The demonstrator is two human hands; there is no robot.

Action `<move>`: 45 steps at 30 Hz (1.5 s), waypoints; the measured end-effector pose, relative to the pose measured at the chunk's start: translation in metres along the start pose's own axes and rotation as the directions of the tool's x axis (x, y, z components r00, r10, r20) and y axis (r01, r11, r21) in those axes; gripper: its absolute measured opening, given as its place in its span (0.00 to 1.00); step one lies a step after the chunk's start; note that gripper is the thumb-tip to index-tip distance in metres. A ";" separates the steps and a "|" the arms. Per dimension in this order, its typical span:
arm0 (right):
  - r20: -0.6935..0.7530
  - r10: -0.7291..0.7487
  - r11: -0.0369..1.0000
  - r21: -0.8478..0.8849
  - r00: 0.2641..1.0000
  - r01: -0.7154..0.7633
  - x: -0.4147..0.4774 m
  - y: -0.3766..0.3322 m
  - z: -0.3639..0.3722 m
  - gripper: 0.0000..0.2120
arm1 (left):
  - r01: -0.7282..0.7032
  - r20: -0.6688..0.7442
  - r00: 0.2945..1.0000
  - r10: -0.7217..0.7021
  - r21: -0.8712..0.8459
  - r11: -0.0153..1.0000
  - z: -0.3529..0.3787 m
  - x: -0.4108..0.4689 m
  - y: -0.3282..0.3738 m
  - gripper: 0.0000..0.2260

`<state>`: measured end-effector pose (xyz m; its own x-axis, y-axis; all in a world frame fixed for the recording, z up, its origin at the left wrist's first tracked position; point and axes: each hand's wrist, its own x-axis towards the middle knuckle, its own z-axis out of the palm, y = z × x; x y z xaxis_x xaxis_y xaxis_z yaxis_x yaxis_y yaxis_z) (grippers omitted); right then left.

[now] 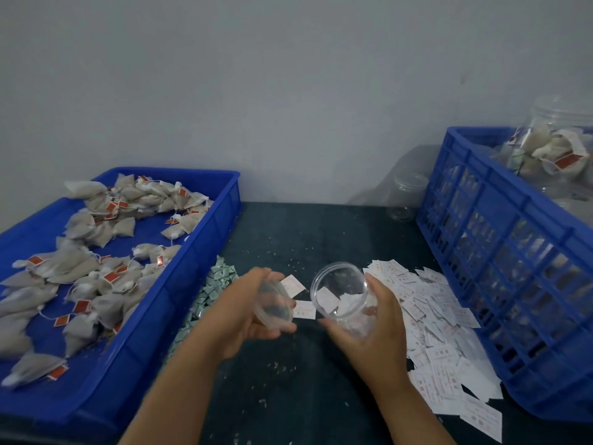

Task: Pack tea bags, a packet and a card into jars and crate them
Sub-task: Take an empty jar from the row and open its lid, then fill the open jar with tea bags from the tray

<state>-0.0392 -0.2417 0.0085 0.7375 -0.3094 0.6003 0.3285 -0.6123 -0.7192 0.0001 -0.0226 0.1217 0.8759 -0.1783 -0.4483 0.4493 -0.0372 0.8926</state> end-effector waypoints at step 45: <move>0.447 0.121 0.952 0.202 0.886 -0.232 -0.009 0.001 0.010 0.44 | 0.095 -0.363 0.845 0.393 0.826 0.556 -0.235 0.033 0.039 0.07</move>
<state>-0.0400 -0.2323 -0.0012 0.9572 -0.0228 0.2886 0.2609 -0.3644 -0.8940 0.0876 0.2007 0.1311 0.9805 0.1912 -0.0450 0.1882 -0.8495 0.4928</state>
